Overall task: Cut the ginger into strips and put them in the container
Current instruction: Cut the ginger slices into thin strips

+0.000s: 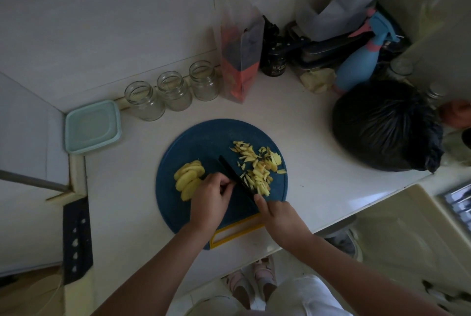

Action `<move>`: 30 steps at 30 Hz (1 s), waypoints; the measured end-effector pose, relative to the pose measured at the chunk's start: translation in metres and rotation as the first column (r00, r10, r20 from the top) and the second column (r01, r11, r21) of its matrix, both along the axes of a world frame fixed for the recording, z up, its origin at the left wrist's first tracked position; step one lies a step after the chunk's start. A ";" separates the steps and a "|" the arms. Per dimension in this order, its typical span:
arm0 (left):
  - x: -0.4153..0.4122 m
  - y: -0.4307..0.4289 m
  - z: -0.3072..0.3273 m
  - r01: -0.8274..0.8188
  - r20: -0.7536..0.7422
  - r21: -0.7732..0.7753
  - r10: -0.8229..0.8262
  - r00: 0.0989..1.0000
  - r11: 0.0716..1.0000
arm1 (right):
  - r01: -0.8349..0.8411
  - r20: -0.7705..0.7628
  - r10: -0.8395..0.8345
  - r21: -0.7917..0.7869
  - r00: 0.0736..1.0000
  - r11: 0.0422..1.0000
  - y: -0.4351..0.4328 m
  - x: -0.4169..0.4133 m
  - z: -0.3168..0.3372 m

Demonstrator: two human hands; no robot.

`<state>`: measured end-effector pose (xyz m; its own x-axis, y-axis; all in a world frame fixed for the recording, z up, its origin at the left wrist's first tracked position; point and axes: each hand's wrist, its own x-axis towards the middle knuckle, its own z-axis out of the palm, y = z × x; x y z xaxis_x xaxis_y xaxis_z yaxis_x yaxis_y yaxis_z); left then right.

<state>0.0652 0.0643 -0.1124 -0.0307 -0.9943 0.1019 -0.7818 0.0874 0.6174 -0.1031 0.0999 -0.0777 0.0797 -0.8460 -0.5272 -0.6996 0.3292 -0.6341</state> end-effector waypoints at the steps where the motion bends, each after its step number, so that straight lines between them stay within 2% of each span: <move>1: -0.001 -0.001 -0.001 -0.007 -0.003 0.009 0.008 1.000 1.000 | 0.000 -0.011 0.000 0.000 1.000 1.000 0.001 0.000 0.000; 8: 0.001 -0.004 -0.006 0.043 -0.004 0.003 -0.043 0.999 0.999 | 0.072 -0.047 -0.073 -0.012 0.996 0.997 -0.002 -0.008 0.001; 15: 0.004 -0.005 -0.001 0.028 -0.040 0.016 -0.027 0.999 0.999 | -0.025 0.000 0.025 -0.004 1.000 1.000 -0.001 -0.004 0.003; 30: 0.009 -0.005 -0.004 0.071 0.032 -0.033 -0.070 0.997 0.997 | -0.009 0.035 0.009 0.008 0.999 1.000 0.004 -0.001 0.008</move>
